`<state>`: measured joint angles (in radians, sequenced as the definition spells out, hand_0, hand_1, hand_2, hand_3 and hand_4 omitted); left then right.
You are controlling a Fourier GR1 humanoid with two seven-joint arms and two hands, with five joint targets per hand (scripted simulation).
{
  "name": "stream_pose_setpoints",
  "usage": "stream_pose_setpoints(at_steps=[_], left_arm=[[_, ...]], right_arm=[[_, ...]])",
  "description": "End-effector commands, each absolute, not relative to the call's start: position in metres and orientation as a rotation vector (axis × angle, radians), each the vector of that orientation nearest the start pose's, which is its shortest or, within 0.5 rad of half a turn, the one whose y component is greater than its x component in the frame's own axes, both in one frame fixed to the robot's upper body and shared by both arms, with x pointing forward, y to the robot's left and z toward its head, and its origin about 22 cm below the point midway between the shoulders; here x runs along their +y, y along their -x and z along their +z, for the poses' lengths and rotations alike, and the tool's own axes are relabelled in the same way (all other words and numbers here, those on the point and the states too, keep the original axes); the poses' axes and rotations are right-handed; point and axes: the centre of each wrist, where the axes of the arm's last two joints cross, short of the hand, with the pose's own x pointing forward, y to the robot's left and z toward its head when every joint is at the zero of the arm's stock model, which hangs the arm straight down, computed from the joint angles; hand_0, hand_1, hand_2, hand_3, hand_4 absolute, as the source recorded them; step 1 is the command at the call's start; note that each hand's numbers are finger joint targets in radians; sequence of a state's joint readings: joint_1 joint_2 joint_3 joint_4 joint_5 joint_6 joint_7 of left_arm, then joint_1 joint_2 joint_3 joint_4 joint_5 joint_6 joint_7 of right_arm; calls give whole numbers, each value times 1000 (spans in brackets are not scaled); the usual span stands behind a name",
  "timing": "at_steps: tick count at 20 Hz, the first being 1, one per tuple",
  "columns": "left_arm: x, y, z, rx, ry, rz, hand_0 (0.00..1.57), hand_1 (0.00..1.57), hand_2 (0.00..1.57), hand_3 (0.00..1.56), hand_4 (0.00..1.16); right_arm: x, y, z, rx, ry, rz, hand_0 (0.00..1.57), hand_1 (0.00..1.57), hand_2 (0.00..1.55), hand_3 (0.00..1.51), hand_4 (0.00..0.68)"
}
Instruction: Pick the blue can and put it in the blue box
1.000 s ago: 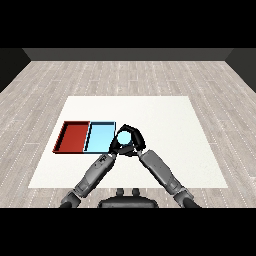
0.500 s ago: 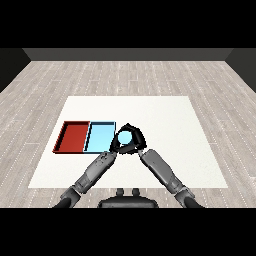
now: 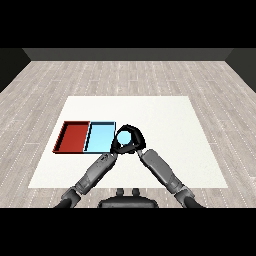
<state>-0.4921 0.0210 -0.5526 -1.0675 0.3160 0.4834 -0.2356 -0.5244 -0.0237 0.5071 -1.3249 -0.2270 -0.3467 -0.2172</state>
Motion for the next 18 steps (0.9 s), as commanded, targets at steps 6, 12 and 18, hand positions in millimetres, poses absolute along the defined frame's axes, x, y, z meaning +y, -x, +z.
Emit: stream_pose_setpoints(at_steps=[6,12,18], left_arm=[[66,-308,-1,-1828,108,-23,1571,1571,1552,1468,1044],[61,-302,-10,-1846,119,-9,1571,1571,1552,1468,1044],[81,-303,-8,-1902,52,-56,1571,1571,1571,1470,1144]], right_arm=[[-83,-291,37,-1839,-355,206,0,0,0,0,0],[-61,-303,70,-1850,-355,223,0,0,0,0,0],[-81,-302,67,-1923,-263,137,0,0,0,0,0]])
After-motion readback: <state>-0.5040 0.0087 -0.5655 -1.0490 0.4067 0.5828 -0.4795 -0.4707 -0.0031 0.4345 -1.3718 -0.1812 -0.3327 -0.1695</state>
